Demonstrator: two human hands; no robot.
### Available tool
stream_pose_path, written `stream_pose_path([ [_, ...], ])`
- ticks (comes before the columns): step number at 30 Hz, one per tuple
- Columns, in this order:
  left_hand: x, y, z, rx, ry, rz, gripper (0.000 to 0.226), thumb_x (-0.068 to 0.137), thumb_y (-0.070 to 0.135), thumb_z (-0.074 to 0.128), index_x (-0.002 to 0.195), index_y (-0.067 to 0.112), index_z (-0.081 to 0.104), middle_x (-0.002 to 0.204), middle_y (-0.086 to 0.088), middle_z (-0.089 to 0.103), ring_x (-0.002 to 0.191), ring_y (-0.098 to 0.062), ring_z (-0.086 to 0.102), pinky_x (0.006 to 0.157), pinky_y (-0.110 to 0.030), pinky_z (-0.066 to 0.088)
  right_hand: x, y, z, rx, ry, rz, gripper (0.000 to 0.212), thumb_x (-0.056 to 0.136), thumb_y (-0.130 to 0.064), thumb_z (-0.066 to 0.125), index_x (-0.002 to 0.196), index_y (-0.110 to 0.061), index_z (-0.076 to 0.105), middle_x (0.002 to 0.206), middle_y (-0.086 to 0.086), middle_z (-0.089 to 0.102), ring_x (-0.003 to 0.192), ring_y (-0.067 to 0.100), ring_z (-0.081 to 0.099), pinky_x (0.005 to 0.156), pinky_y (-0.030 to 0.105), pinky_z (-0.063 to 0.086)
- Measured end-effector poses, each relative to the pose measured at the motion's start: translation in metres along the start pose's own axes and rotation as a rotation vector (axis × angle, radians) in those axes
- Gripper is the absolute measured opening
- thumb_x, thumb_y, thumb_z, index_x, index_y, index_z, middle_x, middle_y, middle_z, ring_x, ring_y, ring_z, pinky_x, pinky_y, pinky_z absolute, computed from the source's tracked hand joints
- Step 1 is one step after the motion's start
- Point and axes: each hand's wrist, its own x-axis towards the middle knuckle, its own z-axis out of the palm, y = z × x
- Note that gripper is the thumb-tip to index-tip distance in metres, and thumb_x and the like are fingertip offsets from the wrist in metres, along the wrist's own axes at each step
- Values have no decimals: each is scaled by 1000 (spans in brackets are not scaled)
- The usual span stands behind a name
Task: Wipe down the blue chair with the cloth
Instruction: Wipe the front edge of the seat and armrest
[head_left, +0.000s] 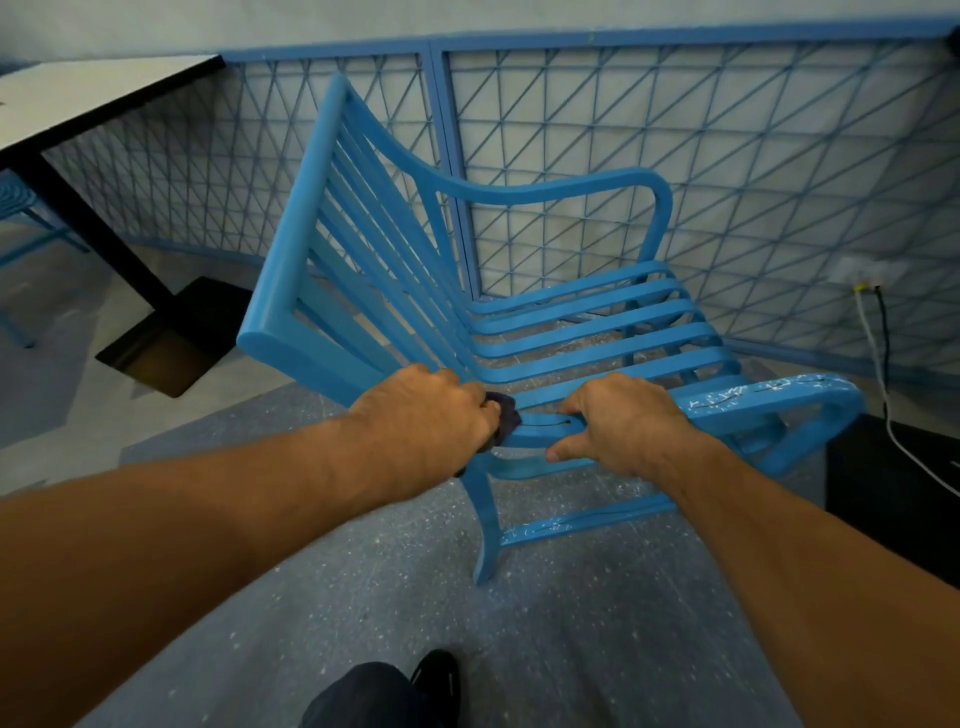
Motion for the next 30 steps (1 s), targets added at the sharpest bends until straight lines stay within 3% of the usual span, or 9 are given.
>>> stream_pose_path([
  [6,8,9,-1,-56,5,-18,35,96,24,52,130,15,46,115,-5,58,99,-26,58,82,-40,49,-1,17,-13,18,-65,-57,43,77,-52,72,114,-32,64,104,-8,62,95,16,57,86,37,51],
  [11,26,27,5,-124,29,-19,39,94,21,54,131,12,44,118,-8,57,100,-27,58,82,-41,49,0,24,-18,-42,-61,-56,40,77,-54,71,110,-33,63,103,-9,61,95,16,57,85,40,52],
  [18,-4,-11,2,-104,8,45,36,97,33,54,130,26,42,116,2,58,99,-22,59,82,-39,53,-3,27,-15,3,-40,-65,35,77,-54,70,105,-34,66,94,-12,62,91,13,58,85,38,52],
  [23,10,-3,5,-148,1,59,52,94,36,60,138,30,34,122,2,56,100,-22,59,80,-39,54,-1,25,-16,-36,-34,-60,37,77,-55,70,108,-35,66,96,-11,61,94,15,56,83,37,50],
  [30,27,7,4,-239,-14,88,45,99,32,50,142,32,34,125,3,49,107,-22,54,81,-38,50,-1,23,-16,-56,-45,-38,43,77,-57,69,114,-35,63,99,-11,58,98,16,55,84,37,50],
])
